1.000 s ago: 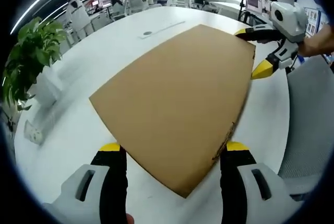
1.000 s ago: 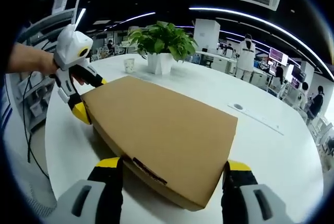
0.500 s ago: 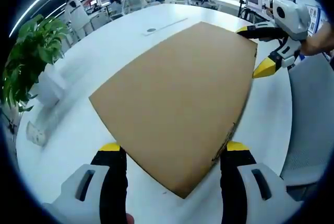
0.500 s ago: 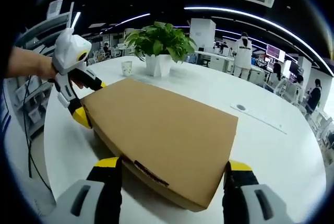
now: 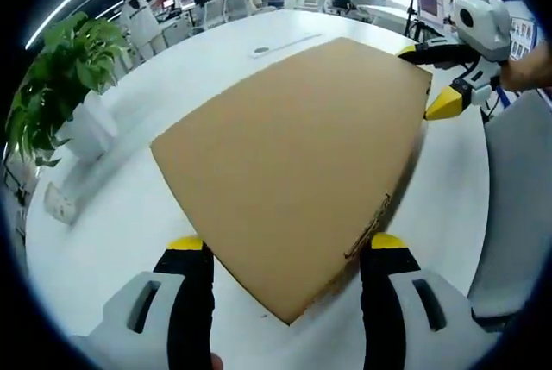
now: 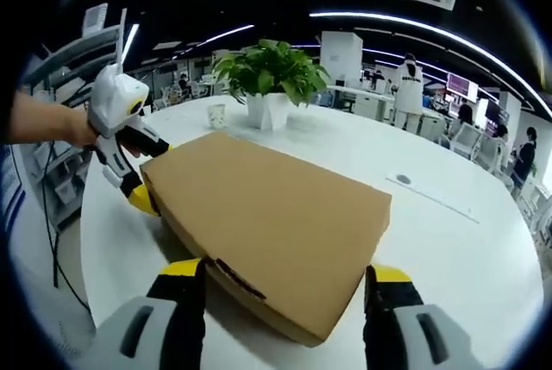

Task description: Operate the shoe box by opening the lid, removing the specified soft item, and placing it in the target area until the item is outside and the box remains undamaged.

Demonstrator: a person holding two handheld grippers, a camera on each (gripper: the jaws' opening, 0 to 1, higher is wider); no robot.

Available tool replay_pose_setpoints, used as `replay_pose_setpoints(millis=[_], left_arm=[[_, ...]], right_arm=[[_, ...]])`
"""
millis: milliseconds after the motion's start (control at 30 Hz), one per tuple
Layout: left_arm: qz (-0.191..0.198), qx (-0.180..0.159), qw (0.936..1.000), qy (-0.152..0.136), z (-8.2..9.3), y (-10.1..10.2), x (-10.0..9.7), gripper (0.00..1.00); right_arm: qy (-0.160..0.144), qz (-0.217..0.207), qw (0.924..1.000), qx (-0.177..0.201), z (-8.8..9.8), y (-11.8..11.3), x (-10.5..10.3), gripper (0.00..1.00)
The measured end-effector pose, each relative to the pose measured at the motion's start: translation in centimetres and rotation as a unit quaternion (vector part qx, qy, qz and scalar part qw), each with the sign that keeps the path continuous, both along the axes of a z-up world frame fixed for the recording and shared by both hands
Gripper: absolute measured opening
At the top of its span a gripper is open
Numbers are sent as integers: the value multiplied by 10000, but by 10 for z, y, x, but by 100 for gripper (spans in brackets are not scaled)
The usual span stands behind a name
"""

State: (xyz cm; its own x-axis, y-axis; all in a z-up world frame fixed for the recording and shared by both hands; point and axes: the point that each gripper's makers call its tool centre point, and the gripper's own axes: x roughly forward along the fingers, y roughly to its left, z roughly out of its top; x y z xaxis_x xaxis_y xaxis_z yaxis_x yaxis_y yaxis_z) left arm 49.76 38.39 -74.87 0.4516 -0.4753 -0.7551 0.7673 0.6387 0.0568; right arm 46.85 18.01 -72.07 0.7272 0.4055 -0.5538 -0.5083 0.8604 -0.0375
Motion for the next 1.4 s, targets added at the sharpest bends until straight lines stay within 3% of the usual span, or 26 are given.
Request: replay_pose_setpoints(millis=[133,600,767,1400], left_arm=[[147,-131,9998,-63,1,1,-3,67],[408,-403,9971,-493,14,0,-11,65],[463,-473,9961,-586,18,-1,-13,62],[513,-451,9967,-431,23,0,-13,60]], right_arm=[[-246,136,9995,-126,1,-2,0,71],[-612,380,9973,-139,0,-5,-1,67],[-603,299,9977,63,4,-7,-2,64],[-460,213,9987,114,11,-5,-4,63]])
